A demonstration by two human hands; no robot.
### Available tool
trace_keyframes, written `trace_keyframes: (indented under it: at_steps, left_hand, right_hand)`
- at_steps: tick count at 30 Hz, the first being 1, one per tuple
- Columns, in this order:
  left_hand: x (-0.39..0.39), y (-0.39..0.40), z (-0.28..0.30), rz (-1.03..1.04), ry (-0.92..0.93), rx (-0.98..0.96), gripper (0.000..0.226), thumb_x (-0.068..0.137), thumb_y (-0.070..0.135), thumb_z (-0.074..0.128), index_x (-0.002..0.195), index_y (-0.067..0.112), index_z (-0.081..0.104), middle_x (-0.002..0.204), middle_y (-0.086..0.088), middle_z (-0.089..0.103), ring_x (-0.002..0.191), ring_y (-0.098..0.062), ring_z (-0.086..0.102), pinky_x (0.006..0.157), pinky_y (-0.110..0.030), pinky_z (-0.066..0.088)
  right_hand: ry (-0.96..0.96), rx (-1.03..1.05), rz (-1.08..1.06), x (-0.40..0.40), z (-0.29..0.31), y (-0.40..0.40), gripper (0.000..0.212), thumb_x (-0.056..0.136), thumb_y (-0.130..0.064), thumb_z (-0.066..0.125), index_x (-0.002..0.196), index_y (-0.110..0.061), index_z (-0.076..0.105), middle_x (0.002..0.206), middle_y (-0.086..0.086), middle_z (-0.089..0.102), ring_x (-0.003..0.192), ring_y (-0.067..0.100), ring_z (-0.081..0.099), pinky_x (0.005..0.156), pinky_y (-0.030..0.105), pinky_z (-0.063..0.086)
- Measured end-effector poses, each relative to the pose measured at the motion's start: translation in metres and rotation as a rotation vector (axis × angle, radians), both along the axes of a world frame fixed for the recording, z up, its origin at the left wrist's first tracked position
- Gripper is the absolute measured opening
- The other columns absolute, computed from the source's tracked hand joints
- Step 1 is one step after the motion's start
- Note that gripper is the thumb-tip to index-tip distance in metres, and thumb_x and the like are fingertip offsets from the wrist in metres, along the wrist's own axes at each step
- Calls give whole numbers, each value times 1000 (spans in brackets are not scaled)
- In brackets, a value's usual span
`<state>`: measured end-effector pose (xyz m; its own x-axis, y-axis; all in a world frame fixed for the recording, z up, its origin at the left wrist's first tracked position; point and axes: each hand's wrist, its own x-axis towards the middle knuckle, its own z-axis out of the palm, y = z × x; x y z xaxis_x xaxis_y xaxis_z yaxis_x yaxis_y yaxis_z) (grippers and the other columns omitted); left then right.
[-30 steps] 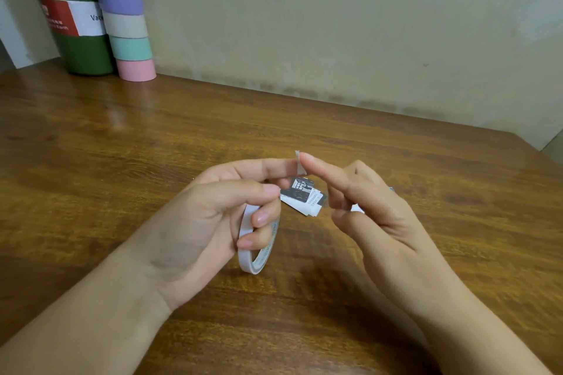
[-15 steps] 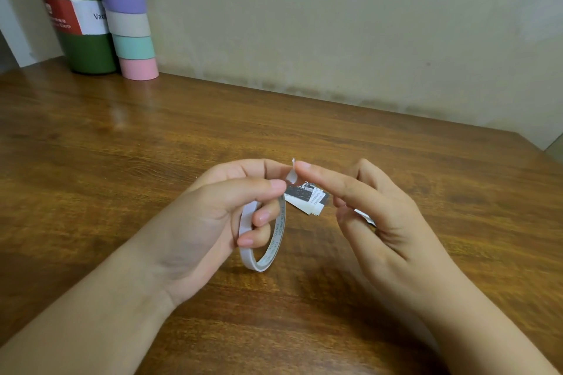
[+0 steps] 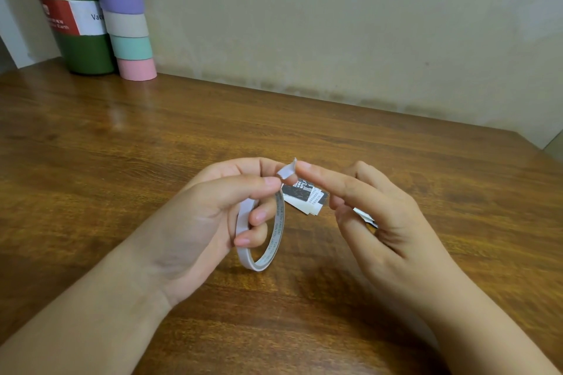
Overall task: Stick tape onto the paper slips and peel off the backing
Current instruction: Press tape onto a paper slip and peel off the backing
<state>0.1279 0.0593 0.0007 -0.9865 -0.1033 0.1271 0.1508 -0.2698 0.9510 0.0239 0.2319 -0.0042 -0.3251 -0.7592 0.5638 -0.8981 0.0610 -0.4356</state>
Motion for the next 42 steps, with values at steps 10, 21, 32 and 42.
trace_keyframes:
  at_steps: [10, 21, 32, 42]
  left_hand:
    - [2, 1, 2, 17, 16, 2, 22, 62, 28, 65, 78, 14, 72, 72, -10, 36, 60, -20, 21, 40, -22, 25]
    - [2, 4, 1, 83, 21, -49, 41, 63, 15, 65, 102, 12, 73, 81, 2, 58, 55, -7, 39, 42, -22, 25]
    - [1, 15, -5, 186, 72, -389, 38, 71, 24, 63, 107, 32, 71, 89, 12, 54, 57, 0, 44, 55, -12, 38]
    - [1, 22, -12, 210, 185, -782, 51, 71, 42, 52, 122, 48, 57, 95, 13, 44, 70, -5, 43, 70, -10, 41]
  right_hand:
    - [-10, -22, -6, 2, 0, 0, 58, 87, 5, 48, 132, -31, 53, 83, -5, 46, 80, 12, 48, 76, 12, 34]
    - [9, -249, -196, 1, 0, -1, 13, 86, -15, 58, 93, -19, 69, 76, -15, 51, 72, 0, 50, 69, 8, 37]
    - [149, -364, -305, 12, 2, -4, 6, 81, -10, 68, 84, -14, 70, 73, -8, 51, 70, 1, 46, 65, 14, 37]
    - [164, -301, -391, 8, -5, -9, 1, 78, -15, 71, 79, -15, 71, 69, -9, 50, 66, 4, 45, 62, 14, 36]
